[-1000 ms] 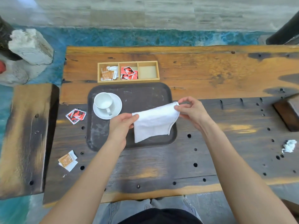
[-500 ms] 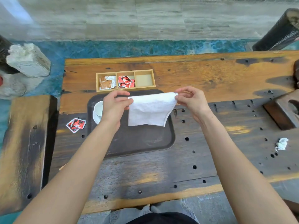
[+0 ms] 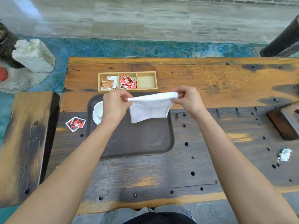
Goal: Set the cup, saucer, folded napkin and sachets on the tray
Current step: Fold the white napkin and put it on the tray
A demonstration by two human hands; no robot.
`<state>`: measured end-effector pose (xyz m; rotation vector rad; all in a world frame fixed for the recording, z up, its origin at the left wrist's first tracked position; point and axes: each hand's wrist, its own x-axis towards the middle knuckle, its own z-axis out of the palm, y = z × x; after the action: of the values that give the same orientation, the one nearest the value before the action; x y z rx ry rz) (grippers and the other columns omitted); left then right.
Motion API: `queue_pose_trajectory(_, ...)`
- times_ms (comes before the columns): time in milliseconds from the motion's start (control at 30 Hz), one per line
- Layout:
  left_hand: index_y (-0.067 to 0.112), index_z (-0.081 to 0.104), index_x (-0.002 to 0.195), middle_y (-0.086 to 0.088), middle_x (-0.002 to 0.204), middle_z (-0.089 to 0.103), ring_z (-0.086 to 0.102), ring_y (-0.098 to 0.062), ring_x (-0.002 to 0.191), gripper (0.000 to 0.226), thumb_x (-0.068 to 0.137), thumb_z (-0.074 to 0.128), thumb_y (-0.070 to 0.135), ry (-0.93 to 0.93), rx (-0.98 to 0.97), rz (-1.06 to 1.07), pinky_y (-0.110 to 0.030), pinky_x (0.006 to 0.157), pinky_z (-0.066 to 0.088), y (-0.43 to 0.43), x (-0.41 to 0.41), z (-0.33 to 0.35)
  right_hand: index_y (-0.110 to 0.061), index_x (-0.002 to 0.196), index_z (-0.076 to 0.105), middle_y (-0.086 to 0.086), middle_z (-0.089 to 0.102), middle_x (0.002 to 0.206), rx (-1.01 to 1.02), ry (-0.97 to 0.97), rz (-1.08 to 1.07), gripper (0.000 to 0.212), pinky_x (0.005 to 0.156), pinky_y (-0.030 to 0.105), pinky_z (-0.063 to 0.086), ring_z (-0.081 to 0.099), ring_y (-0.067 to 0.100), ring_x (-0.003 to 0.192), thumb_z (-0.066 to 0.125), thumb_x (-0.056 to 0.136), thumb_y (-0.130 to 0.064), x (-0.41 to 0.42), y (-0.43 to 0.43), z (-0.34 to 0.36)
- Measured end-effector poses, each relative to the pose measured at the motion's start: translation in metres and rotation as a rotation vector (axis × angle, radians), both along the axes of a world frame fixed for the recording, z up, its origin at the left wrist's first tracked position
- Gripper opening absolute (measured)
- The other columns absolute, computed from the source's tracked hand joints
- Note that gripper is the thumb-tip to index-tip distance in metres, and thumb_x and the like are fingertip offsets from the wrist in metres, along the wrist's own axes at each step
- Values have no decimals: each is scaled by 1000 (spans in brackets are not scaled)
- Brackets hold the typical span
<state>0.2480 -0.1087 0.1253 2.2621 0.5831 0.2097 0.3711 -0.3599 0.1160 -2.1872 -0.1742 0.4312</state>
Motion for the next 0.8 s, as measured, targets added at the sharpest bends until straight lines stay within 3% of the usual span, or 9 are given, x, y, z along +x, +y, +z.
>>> queue_pose_trajectory(167,15,80,79,-2,81,72,67,-17,73,9,78,81,6,13,47,-34,-24,72,47,-3,-1,-6,-11,98,79,9,72,98,-147,-149,66,18,85,41,58,66,19,87,83,80,-9,-2,-6,-1)
queue_pose_trajectory(300,21,77,80,5,84,77,69,-13,81,12,82,76,10,64,9,-78,-29,80,53,-4,-9,-7,-11,94,80,4,77,106,-101,-72,121,13,92,42,58,71,22,102,83,81,-8,-11,-20,-3)
queue_pose_trajectory(433,23,69,81,5,87,77,72,-12,90,14,85,74,11,172,-102,-209,-32,85,54,-1,-24,-8,-15,94,79,7,80,95,-51,43,197,9,85,40,58,75,23,93,81,85,-13,-22,-38,-9)
queue_pose_trajectory(533,27,69,82,5,86,76,72,-11,89,14,86,76,15,225,-196,-248,-31,85,54,5,-36,-12,-21,92,78,5,80,90,57,146,237,6,79,31,55,73,9,83,81,87,-20,-30,-51,-13)
queue_pose_trajectory(700,28,73,88,4,79,77,73,-10,79,14,87,78,15,264,-399,-175,-28,81,55,9,-37,-33,-29,94,77,9,79,87,66,250,188,7,78,24,47,68,2,78,79,88,-29,-34,-49,-38)
queue_pose_trajectory(800,16,73,95,-4,78,76,72,-13,76,14,89,72,3,292,-486,-66,-33,83,62,4,-26,-58,-21,99,76,-1,65,65,1,272,137,12,73,30,54,62,1,66,79,89,-25,-29,-38,-68)
